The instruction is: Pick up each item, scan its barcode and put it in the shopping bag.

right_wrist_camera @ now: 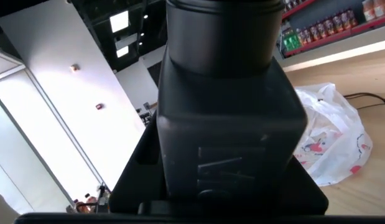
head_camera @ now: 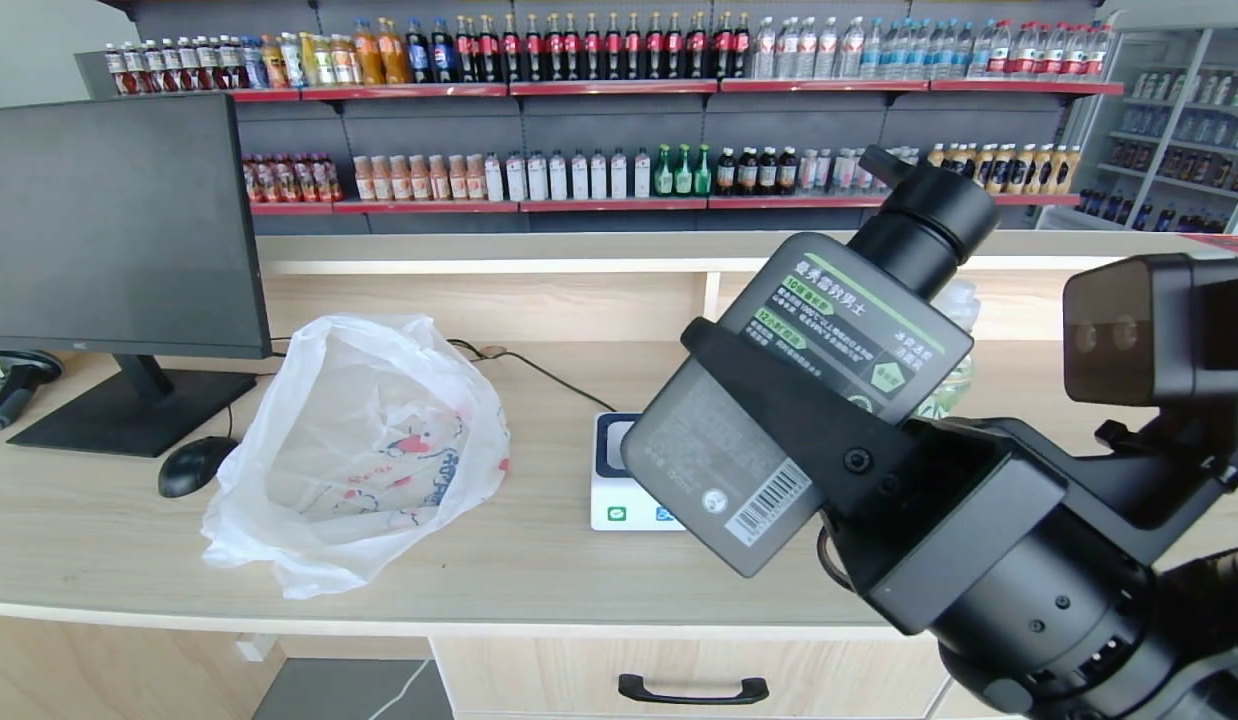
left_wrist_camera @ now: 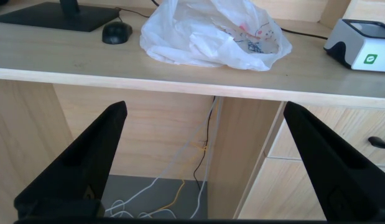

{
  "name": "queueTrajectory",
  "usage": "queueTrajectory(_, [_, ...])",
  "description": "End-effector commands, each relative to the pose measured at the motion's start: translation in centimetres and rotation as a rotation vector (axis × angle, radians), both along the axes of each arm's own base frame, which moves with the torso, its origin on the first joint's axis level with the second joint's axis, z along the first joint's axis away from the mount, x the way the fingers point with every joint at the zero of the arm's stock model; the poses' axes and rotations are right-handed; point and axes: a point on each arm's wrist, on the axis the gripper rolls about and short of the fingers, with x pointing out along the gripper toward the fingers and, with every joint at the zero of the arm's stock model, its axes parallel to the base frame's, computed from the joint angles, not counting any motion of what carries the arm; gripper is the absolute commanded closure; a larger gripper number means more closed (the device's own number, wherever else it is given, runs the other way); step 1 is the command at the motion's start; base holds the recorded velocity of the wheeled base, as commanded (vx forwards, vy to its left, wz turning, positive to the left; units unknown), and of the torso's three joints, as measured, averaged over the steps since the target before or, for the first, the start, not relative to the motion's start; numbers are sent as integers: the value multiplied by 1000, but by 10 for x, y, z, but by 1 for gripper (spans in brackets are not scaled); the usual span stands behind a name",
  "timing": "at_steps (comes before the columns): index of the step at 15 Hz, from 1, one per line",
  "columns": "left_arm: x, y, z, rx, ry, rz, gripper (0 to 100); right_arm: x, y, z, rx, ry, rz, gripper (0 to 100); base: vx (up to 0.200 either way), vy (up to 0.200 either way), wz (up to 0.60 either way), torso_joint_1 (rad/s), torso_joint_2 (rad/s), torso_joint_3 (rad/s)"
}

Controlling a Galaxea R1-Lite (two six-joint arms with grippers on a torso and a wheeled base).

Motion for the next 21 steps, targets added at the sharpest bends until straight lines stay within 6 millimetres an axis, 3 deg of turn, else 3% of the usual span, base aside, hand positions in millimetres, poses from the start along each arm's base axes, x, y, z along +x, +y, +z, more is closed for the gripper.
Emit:
queueTrajectory(1, [0,0,0,0,1,-1,0,2,1,-6,-45,-19,-24,100,0,0,0,0,0,0])
queueTrajectory(8, [0,0,0,0,0,1,0,2,-3,-23,-207,-125,-112,100,0,0,0,0,0,0])
queueTrajectory(11, [0,0,0,0,0,1,0,17,-19,-38,-322,-147,-223,100,0,0,0,0,0,0])
queueTrajectory(13, [0,0,0,0,0,-1,0,38,-45,-48,-410,-142,-375,100,0,0,0,0,0,0])
queueTrajectory(15, [0,0,0,0,0,1,0,46,-66,-56,-471,-130,-460,100,0,0,0,0,0,0])
queueTrajectory(21, [0,0,0,3,0,-1,0,50,-74,-67,-550,-96,-586,100,0,0,0,0,0,0])
